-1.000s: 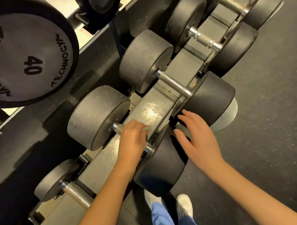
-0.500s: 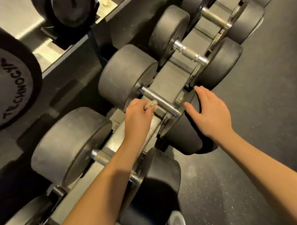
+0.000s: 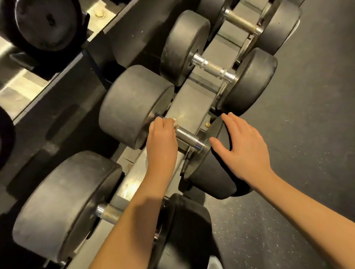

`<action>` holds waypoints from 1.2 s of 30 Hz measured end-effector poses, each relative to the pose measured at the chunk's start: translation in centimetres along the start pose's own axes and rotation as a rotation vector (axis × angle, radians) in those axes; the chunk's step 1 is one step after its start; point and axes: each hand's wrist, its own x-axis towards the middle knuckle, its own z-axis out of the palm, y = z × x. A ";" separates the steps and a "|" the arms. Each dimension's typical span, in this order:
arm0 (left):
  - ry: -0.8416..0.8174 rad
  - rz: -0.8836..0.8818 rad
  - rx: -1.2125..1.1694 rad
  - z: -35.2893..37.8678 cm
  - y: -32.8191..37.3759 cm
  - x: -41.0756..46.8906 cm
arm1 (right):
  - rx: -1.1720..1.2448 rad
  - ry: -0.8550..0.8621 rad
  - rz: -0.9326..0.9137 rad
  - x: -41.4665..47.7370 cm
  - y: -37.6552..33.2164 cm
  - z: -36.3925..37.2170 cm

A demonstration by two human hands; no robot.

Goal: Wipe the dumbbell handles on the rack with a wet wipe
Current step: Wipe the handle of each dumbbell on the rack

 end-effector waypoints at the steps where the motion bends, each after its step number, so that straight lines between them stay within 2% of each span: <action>1: -0.008 0.000 0.009 -0.1 -0.1 0.2 | -0.002 -0.001 0.002 0.0 0.0 0.0; 5: 0.001 -0.108 0.002 0.1 0.8 0.1 | 0.000 0.006 0.002 0.0 0.0 0.1; 7: -0.018 -0.005 0.010 0.6 2.0 -0.5 | 0.011 0.013 0.003 0.0 0.1 0.2; 10: -0.135 0.255 0.030 0.7 3.2 -2.0 | 0.023 0.023 0.000 0.0 0.0 0.1; 11: -0.153 0.280 0.028 0.6 3.1 -2.0 | 0.025 0.027 0.000 0.0 0.1 0.1; 16: -0.039 0.098 0.024 0.3 0.6 0.4 | 0.030 0.023 -0.001 -0.1 0.2 0.1; 20: -0.201 0.272 -0.120 0.7 1.4 -1.7 | 0.028 0.028 0.000 0.0 0.2 0.1; 23: -0.285 0.277 -0.156 1.1 1.5 -1.8 | 0.026 0.031 0.008 0.0 0.2 0.1; 30: -0.016 0.092 0.082 -0.4 -0.3 -0.5 | 0.032 0.016 0.004 -0.1 0.4 0.1; 33: 0.020 0.085 0.209 -1.0 -0.9 0.1 | 0.037 0.011 0.001 -0.1 0.4 0.2; 36: 0.035 0.057 0.231 -0.9 -0.7 0.2 | 0.041 0.018 0.003 -0.1 0.4 0.1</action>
